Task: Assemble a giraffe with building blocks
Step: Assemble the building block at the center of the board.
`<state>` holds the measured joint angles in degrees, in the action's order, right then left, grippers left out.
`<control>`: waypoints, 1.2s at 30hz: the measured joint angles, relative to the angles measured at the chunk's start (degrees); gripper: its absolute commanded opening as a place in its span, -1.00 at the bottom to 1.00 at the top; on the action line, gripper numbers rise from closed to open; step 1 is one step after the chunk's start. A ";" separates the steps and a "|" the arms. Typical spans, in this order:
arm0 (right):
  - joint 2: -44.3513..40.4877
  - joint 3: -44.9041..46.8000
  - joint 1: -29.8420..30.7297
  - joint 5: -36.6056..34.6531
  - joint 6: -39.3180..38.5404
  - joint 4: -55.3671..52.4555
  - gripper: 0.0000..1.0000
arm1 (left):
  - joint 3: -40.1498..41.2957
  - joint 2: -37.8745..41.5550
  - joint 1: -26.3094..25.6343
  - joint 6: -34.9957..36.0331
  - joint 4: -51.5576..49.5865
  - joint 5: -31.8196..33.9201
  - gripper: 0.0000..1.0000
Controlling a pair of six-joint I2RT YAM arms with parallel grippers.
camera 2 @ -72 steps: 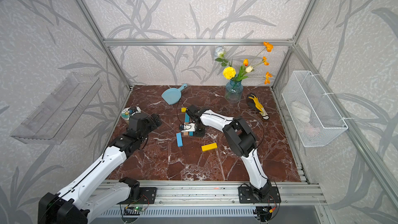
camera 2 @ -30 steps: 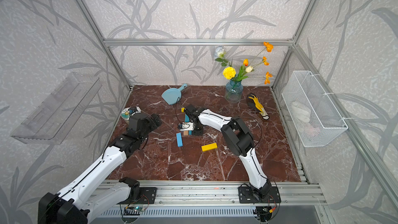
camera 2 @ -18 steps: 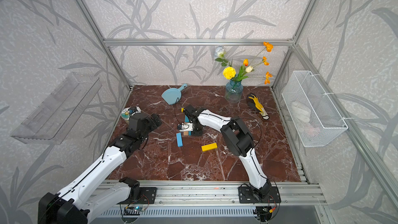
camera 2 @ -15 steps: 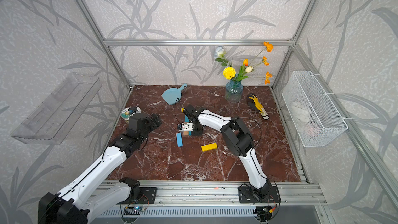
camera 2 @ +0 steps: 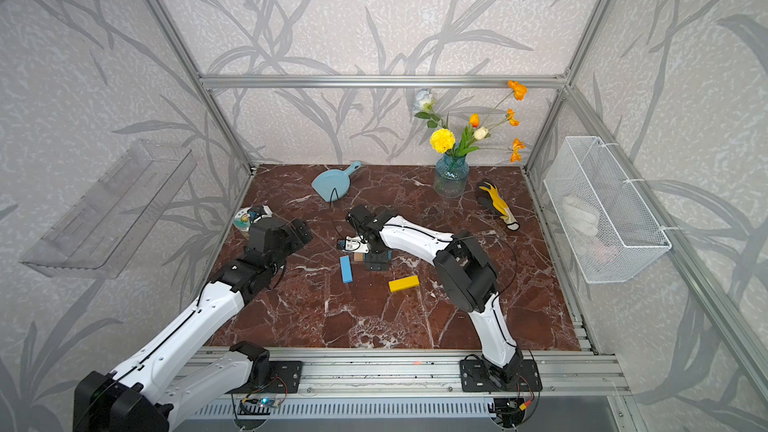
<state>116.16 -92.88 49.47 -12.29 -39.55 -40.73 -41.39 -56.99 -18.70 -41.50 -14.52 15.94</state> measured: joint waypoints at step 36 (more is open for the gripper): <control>-60.89 49.66 -2.60 5.64 61.02 2.64 0.71 | -21.79 -42.34 -16.13 6.10 -22.32 -14.03 0.51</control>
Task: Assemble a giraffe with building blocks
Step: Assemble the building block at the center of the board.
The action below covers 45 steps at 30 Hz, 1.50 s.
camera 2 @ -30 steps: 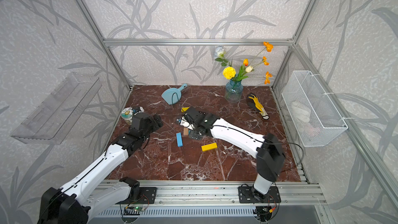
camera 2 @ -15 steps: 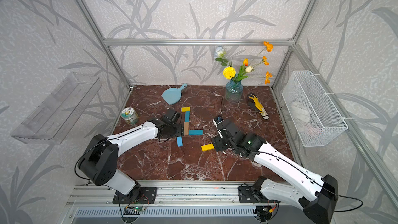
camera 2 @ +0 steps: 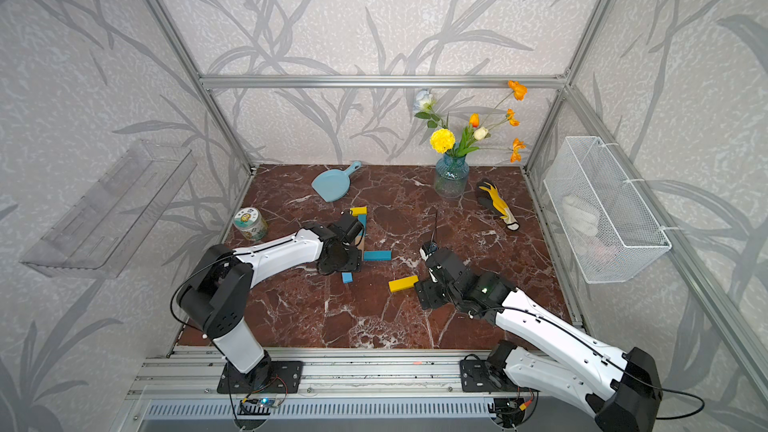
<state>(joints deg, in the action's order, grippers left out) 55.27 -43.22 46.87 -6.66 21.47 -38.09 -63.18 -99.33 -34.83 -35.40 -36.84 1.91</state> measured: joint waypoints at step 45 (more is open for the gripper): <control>1.40 1.20 0.00 1.29 1.53 2.27 0.66 | 11.45 4.76 0.98 -5.49 9.05 2.23 -0.64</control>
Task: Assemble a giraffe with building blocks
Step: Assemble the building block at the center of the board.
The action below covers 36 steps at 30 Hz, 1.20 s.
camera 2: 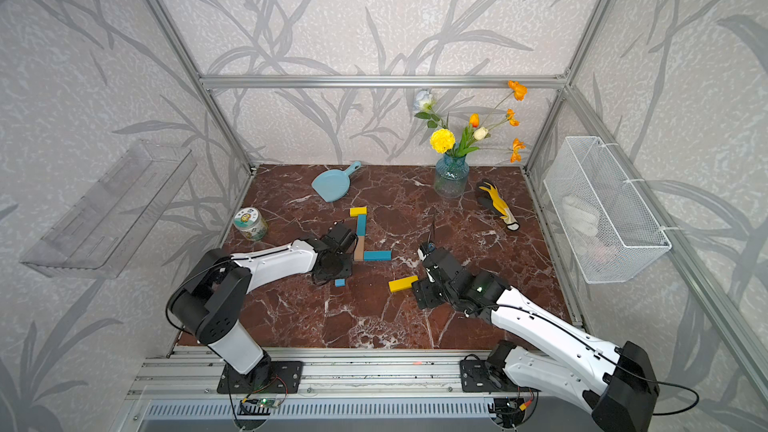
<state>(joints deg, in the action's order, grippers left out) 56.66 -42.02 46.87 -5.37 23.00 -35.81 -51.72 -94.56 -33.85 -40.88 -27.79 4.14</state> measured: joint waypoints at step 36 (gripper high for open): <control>-0.96 0.44 0.02 0.81 0.94 -0.90 0.71 | -5.29 -4.55 -4.46 19.26 -2.97 -3.41 -0.28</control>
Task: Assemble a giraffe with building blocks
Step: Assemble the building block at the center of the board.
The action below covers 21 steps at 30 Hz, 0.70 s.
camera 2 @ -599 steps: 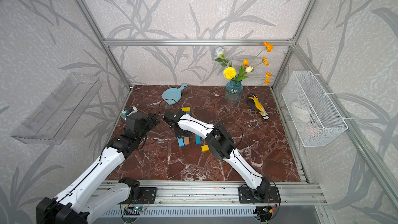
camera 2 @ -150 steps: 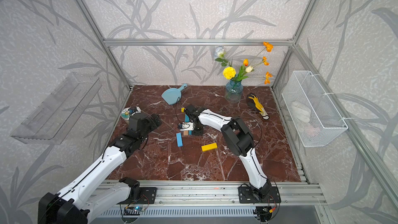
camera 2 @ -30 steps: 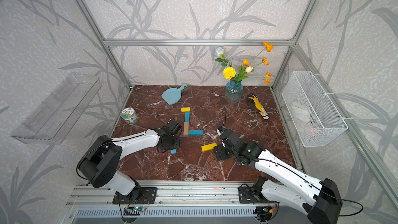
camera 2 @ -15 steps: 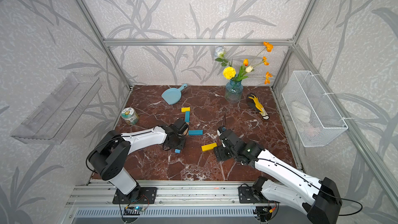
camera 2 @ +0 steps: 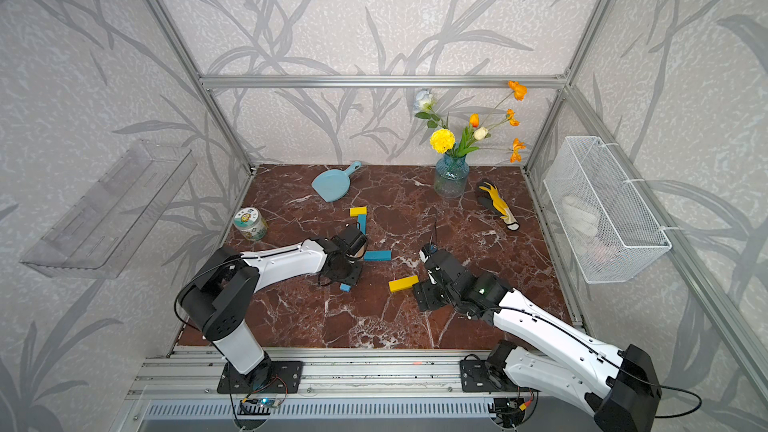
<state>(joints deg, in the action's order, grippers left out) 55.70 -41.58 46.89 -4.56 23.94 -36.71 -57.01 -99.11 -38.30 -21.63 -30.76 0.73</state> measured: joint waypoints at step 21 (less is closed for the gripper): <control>0.24 0.13 0.00 0.07 0.02 0.00 0.71 | -0.92 -0.85 -0.02 0.04 0.66 0.11 -0.29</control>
<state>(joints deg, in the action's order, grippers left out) 55.94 -41.45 46.89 -4.49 23.97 -36.71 -57.93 -99.96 -38.33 -21.58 -30.11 0.84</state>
